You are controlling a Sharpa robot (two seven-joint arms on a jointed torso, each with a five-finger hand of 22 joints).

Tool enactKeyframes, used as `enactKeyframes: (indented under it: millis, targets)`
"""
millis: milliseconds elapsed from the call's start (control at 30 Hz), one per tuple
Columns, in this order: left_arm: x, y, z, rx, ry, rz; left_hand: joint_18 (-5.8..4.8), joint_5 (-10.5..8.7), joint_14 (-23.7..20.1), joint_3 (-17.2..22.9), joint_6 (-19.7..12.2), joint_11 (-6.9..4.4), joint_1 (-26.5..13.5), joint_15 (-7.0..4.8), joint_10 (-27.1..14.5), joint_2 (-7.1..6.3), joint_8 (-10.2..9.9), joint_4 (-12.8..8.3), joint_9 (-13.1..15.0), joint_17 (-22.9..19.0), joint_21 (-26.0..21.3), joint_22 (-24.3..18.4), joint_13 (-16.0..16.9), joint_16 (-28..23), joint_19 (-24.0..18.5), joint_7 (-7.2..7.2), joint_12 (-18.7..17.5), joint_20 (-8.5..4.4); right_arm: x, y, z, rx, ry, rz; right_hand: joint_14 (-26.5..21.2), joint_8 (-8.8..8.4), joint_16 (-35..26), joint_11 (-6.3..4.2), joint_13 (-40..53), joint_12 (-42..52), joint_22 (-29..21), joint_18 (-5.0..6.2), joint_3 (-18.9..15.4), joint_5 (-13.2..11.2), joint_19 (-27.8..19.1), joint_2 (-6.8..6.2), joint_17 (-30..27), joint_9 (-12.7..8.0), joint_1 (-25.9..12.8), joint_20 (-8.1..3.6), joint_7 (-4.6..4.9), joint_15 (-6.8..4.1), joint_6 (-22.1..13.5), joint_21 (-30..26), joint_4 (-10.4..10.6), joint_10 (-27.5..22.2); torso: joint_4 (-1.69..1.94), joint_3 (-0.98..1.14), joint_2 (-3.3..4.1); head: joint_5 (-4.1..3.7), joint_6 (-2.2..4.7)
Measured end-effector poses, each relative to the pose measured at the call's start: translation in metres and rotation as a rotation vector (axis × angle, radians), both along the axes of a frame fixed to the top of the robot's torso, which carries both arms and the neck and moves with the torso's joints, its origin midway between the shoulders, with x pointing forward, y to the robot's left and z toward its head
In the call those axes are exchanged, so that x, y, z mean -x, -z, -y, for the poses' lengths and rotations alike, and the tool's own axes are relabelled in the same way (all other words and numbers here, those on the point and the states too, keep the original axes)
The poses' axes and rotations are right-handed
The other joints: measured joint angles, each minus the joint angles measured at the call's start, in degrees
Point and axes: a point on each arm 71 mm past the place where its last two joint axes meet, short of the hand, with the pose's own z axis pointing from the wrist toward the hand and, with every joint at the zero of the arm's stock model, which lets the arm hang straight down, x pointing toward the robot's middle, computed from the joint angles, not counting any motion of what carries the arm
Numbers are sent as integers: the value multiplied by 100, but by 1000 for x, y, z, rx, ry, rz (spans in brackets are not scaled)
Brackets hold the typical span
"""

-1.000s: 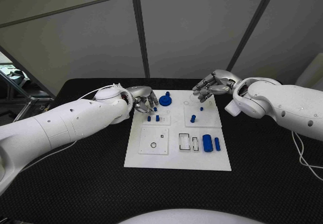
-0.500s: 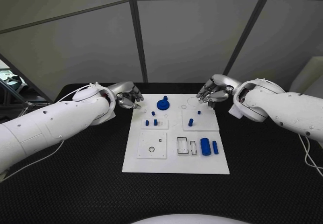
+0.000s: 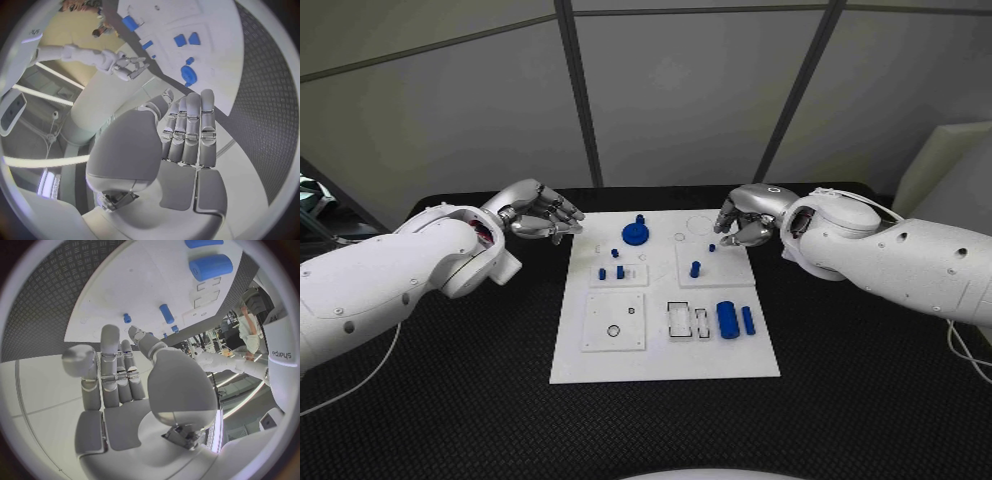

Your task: Assemble the parts on the task board

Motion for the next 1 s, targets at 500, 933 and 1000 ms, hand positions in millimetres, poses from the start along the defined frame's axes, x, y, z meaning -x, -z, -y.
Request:
enactKeyframes:
  millis: [500, 933, 1000]
  targets:
    - [25, -6, 8, 482, 14, -130, 0, 0, 91, -54, 41, 0, -62, 12, 0, 22, -33, 85, 12, -130, -259, -287, 0, -234, 66, 41, -36, 21, 3, 17, -15, 63, -16, 31, -3, 0, 1104, 83, -7, 0, 988, -88, 31, 0, 13, 0, 977, -37, 0, 96, 74, 84, -153, 853, -31, -177, 10, -6, 13, 36, 27]
    - [26, -6, 8, 551, 12, -151, 2, 0, 113, -71, 38, -1, -62, 30, 0, 22, -55, 101, 11, -145, -326, -352, 1, -297, 106, 84, -68, 21, -1, 21, -20, 72, -13, 32, -3, 0, 1529, 83, -6, 0, 1403, -179, 202, 0, 62, 93, 1334, -43, 93, 145, 75, 84, -191, 1175, -37, -218, -3, 2, 17, 65, -30]
    - [26, -6, 8, 555, 12, -153, 2, 0, 113, -71, 38, -1, -62, 30, 0, 22, -55, 101, 11, -145, -326, -361, 1, -297, 106, 83, -68, 21, -1, 21, -21, 72, -14, 30, -3, 0, 1631, 69, -6, 0, 1493, -180, 299, -138, 62, 134, 1420, -41, 134, 145, 72, 84, -188, 1246, -48, -204, -4, 2, 17, 83, -46]
